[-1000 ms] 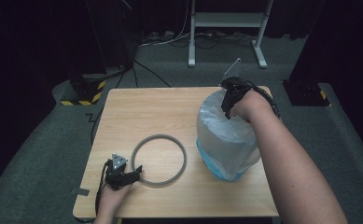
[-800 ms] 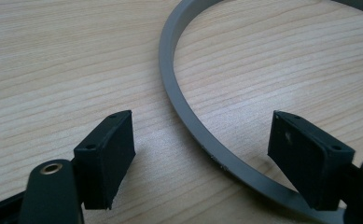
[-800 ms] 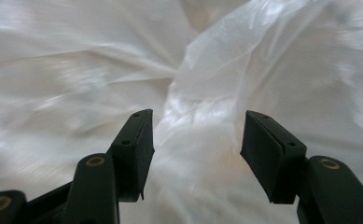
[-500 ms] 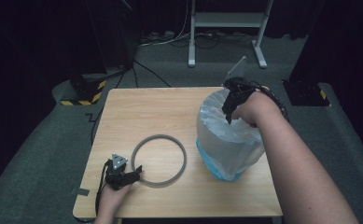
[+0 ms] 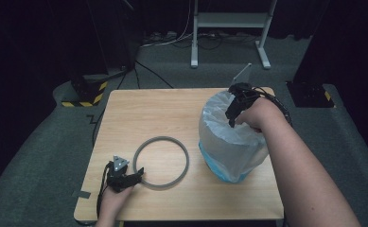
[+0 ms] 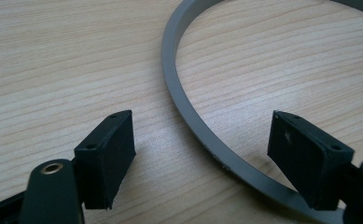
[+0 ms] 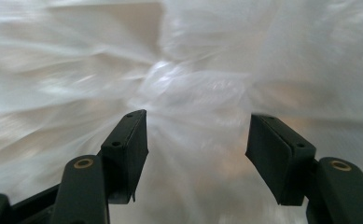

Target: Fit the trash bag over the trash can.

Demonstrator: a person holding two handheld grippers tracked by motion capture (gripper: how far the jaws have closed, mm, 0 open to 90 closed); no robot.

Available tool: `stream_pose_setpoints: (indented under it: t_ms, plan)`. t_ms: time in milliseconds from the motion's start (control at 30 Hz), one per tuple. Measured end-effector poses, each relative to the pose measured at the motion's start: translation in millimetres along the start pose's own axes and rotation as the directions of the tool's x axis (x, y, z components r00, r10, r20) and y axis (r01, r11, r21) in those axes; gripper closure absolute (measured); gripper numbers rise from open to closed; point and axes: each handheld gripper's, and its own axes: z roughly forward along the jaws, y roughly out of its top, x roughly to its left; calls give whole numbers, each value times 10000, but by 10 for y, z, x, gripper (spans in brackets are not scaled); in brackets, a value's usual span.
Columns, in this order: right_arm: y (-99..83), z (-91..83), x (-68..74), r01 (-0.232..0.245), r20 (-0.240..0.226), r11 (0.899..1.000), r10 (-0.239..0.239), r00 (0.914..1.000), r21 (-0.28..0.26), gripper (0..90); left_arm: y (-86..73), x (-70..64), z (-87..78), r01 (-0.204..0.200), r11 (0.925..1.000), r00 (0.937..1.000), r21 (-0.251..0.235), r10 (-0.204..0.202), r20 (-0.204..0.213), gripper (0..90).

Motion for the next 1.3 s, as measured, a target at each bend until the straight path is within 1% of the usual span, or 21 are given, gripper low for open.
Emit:
stream_pose_setpoints:
  t_ms: [33,67,100,133,233,267,367,500,533,567,600,700,833,867,1033,1067,1133,1167,1200,1267,1300]
  plan:
    - [0,0,0,0,0,10000,0,10000,0,379,0,0,0,0,10000,10000,0,0,0,230]
    - [-40,-138,54,131,-5,9996,-131,9999,-237,383,0,0,0,-2,10000,10000,-5,2,-10,231]
    - [-40,-138,54,131,-5,9996,-131,9999,-237,383,0,-1,-1,10,10000,10000,7,-10,-17,231]
    - [-83,-257,114,259,-37,9990,-261,9997,-366,385,0,1,0,74,10000,10000,8,-74,-1,231]
    - [-129,-379,186,393,-98,9979,-398,9992,-510,385,1,4,-2,76,10000,10000,9,-76,-17,232]
    - [-167,-477,247,540,-139,9960,-552,9984,-713,391,0,1,-2,83,10000,10000,-1,-83,-22,232]
    - [-204,-501,307,709,-243,9946,-729,9970,-762,399,-1,2,-3,89,10000,10000,-6,-89,-22,231]
    - [-269,-75,365,1031,-490,9942,-1016,9936,291,413,-2,5,-4,88,10000,10000,-21,-88,-32,232]
    - [-269,-75,365,1031,-490,9942,-1016,9936,291,413,-2,5,-4,88,10000,10000,-21,-88,-32,232]
    - [-268,67,373,1038,-587,9925,-1001,9932,644,410,-1,6,-3,109,9999,9999,2,-109,-32,232]
    - [-256,97,363,1089,-600,9923,-1053,9926,588,411,-1,8,-2,108,9999,9999,-5,-108,-38,231]
    - [-224,100,348,1002,-496,9934,-974,9940,561,410,-1,12,-3,127,9999,9999,-10,-127,-32,232]
    - [-178,-46,320,954,-453,9951,-941,9945,270,404,0,16,-1,187,9998,9998,27,-187,-3,232]
    - [-148,-197,313,852,-454,9963,-856,9953,-115,404,1,16,-1,178,9998,9998,42,-178,-3,232]
    - [-87,-331,394,1048,-693,9929,-1086,9917,-564,421,3,15,1,108,9999,9999,70,-107,-29,233]
    - [-35,-264,491,1241,-801,9905,-1287,9884,-596,453,3,18,2,137,9999,9999,70,-137,-4,233]
    - [20,-91,522,1235,-824,9920,-1253,9887,-262,451,3,20,4,171,9998,9999,50,-171,23,234]
    - [51,31,513,1112,-801,9938,-1108,9906,6,444,2,20,2,182,9998,9998,41,-182,36,234]
    - [51,31,513,1112,-801,9938,-1108,9906,6,444,2,20,2,182,9998,9998,41,-182,36,234]
    - [114,321,404,744,-592,9957,-712,9957,551,425,-1,19,0,239,9997,9997,-13,-239,71,233]
    - [114,321,404,744,-592,9957,-712,9957,551,425,-1,19,0,239,9997,9997,-13,-239,71,234]
